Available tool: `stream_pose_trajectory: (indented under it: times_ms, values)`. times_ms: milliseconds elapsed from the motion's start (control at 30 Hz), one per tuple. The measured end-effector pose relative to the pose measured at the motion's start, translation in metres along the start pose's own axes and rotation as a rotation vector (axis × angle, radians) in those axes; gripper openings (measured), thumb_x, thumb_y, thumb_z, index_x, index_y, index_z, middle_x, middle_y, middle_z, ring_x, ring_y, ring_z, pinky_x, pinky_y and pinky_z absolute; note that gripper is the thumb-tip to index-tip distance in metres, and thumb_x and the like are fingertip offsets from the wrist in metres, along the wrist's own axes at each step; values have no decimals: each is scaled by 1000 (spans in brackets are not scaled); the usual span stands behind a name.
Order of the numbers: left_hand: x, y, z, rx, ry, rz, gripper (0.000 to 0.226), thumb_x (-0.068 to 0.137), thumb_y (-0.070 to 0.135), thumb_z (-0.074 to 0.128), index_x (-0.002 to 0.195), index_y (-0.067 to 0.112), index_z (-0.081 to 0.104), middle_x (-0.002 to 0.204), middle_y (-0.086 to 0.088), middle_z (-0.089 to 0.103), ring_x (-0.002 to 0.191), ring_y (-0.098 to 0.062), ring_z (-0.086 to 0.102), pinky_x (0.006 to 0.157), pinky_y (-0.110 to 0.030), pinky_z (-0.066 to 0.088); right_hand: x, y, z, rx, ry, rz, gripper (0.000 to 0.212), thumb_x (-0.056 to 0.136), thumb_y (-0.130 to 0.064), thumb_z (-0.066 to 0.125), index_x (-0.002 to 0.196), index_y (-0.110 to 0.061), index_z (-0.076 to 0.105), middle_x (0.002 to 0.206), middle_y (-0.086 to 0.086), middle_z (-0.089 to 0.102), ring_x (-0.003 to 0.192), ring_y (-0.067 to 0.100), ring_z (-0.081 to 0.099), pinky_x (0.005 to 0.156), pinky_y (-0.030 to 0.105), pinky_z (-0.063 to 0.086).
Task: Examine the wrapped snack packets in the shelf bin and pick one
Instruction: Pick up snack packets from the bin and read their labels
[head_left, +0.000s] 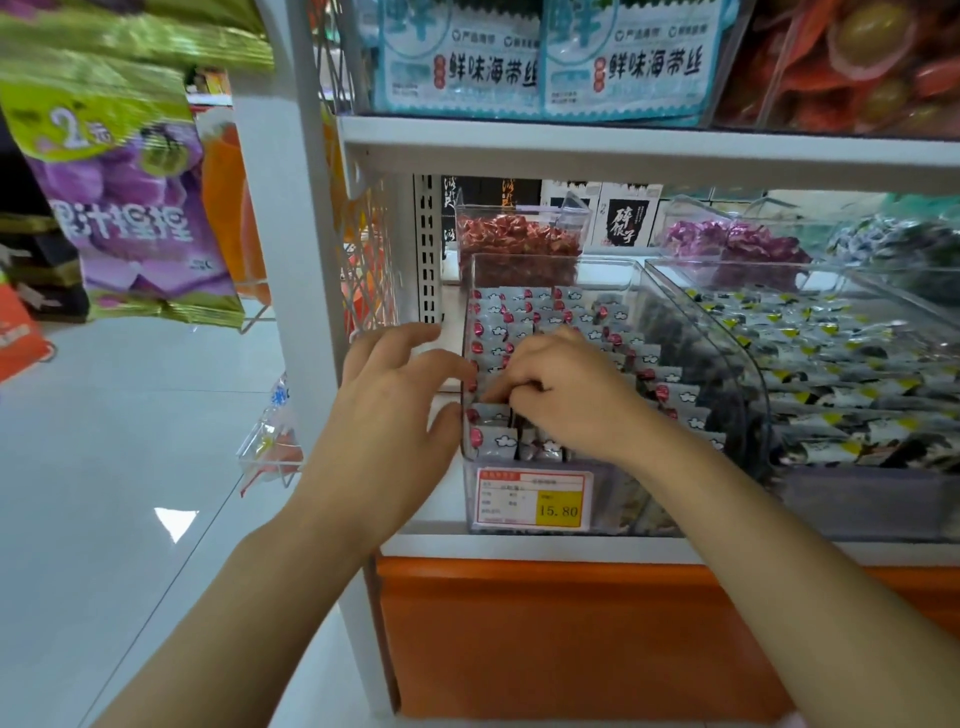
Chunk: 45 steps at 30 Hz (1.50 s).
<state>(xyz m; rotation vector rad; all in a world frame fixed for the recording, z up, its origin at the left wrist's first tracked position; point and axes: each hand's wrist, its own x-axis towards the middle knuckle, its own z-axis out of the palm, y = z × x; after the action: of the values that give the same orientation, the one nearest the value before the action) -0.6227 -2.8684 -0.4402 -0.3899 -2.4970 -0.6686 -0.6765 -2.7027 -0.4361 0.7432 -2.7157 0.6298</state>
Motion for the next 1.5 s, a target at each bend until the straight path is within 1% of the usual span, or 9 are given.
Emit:
stream_pose_trajectory:
  times_ms: [133,367,633,767,867,1067,1200,1333,1500]
  values:
    - [3,0,0,-14,4,-11,34,88,11,55,119,25,61,141,1,41,133,-17,22,101,-23,15,14,3,-4,9,131,30,21,88,-15,57,98,-25,72,76,-26,41,95,9,35,77,26,27]
    - [10,0,2,-46,11,-27,36,88,7,55,118,25,61,140,1,42,134,-19,25,101,-20,15,27,2,8,-209,61,-26,16,81,-35,69,94,-25,72,93,-7,58,98,16,40,75,30,32]
    - [8,2,4,-66,31,-35,37,89,7,52,121,24,58,137,3,44,131,-15,29,96,-13,13,8,-5,-7,397,469,82,5,87,-13,62,84,-16,63,78,-9,58,74,7,55,68,15,44]
    - [6,10,4,-150,121,-46,38,90,3,51,125,18,57,131,1,46,125,-18,40,106,-32,34,-14,-4,-22,538,700,132,11,89,-11,60,82,-19,59,77,-5,62,71,14,63,66,28,53]
    - [4,16,7,-197,140,-42,37,91,13,54,128,18,55,118,5,47,115,-20,48,97,-41,44,-30,0,-33,702,783,202,9,90,-9,58,84,-13,61,77,-2,64,61,6,63,59,20,53]
    - [2,27,16,-252,85,-33,36,93,31,48,127,23,54,102,11,50,86,7,47,78,-3,37,-57,9,-35,1291,693,389,17,90,-6,55,76,-8,64,65,-6,67,59,8,64,59,20,54]
    - [1,33,15,-547,18,-122,11,90,30,50,87,33,60,72,11,63,68,1,59,57,-11,47,-66,14,-34,1493,614,437,6,80,-7,61,77,-4,66,66,2,67,60,10,65,57,19,54]
    - [4,30,14,-821,17,-296,15,90,26,55,89,14,65,70,-2,67,58,-10,61,53,-18,52,-70,19,-36,1573,486,457,26,64,-3,63,89,2,66,79,10,71,68,15,69,59,18,54]
    - [6,27,17,-1049,50,-391,15,92,20,52,84,15,64,72,1,67,67,-9,65,57,-21,54,-70,21,-38,1578,416,444,29,59,3,63,87,0,67,74,9,73,65,17,70,57,18,54]
